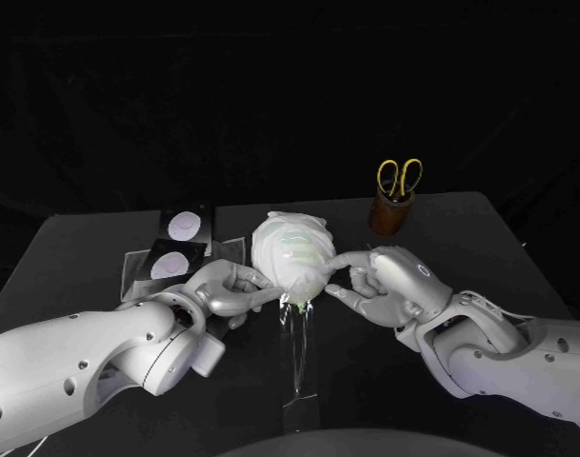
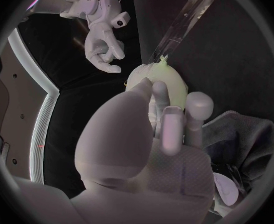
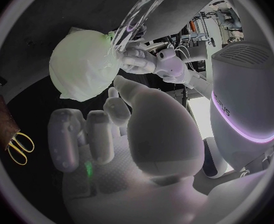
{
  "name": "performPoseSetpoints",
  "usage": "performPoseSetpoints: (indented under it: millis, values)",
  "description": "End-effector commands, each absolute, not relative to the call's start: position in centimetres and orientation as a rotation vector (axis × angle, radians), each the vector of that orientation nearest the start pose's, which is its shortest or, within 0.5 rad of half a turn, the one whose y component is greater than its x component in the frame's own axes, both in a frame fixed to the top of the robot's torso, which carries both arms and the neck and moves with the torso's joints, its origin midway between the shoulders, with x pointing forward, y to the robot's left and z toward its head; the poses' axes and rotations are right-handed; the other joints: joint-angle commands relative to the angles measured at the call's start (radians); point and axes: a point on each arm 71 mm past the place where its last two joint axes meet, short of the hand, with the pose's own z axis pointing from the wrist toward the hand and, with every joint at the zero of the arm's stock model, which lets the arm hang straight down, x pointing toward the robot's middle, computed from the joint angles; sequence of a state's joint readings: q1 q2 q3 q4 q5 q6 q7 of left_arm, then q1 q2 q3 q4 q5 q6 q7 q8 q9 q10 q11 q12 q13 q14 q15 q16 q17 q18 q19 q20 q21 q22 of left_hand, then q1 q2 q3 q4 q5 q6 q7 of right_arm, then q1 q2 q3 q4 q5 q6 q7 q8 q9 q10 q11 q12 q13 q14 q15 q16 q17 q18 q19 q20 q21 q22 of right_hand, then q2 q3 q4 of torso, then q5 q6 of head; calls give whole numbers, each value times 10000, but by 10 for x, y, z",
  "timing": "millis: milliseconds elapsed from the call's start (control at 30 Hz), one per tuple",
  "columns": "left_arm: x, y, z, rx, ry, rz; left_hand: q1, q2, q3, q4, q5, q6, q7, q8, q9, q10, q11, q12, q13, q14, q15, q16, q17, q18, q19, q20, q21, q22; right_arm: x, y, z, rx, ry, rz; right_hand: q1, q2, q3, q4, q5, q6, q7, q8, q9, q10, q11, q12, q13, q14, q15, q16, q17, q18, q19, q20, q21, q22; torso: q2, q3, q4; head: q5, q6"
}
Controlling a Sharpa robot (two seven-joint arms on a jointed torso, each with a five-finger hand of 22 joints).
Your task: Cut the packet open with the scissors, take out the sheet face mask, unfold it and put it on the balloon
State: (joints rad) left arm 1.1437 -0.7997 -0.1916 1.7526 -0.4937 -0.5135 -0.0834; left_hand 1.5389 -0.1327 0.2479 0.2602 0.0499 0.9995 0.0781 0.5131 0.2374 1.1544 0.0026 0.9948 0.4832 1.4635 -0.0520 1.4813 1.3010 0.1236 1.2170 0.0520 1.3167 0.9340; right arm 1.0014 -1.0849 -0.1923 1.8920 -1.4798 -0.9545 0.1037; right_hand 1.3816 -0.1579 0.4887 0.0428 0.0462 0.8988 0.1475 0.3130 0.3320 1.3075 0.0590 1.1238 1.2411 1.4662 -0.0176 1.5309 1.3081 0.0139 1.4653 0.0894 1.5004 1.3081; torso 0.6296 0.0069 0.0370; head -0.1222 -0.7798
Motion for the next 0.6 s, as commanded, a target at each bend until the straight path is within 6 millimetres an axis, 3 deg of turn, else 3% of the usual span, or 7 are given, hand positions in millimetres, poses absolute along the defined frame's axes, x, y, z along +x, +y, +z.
performPoseSetpoints:
  millis: [33,167,367,600]
  values:
    - [400,133,-252,-8275,19915,-11024,149,7,165,-46,8,130,-18,-25,-24,189,-37,116,255,452,-85,55,106,-91,107,-25,96,148,340,-215,-228,-39,12584,9285,5,-134,33,22,22,39,25,-61,-11,-46,36,-24,8,858,99,41,2113,29,701,46,28,2394,0,3,-9,20,-8]
    - [401,132,-251,-8310,19770,-10999,414,36,635,-195,7,355,-65,-60,-64,417,-90,254,640,497,-141,104,236,-137,257,-89,237,419,341,-216,-228,26,12593,9261,3,-136,34,25,21,48,25,-60,-12,-49,37,-27,4,857,100,39,2109,30,699,48,24,2392,0,8,-13,36,0]
    - [402,134,-250,-8449,19465,-10990,555,-24,1575,-461,17,376,47,-103,-63,665,-7,252,966,547,-95,174,440,-182,369,-115,386,683,344,-219,-226,157,12586,9191,0,-137,36,29,21,59,24,-60,-14,-56,37,-37,-4,849,101,24,2089,34,690,50,8,2386,-4,18,-2,45,8]
    - [402,140,-249,-8748,19287,-11129,-259,-556,3430,-1019,15,347,46,125,271,1041,-19,216,1422,593,-88,241,642,-218,450,-94,591,1010,351,-226,-220,507,12557,9015,-9,-142,42,43,20,95,20,-57,-20,-71,37,-56,-21,847,104,21,2084,39,680,57,-11,2380,0,4,1,24,44]
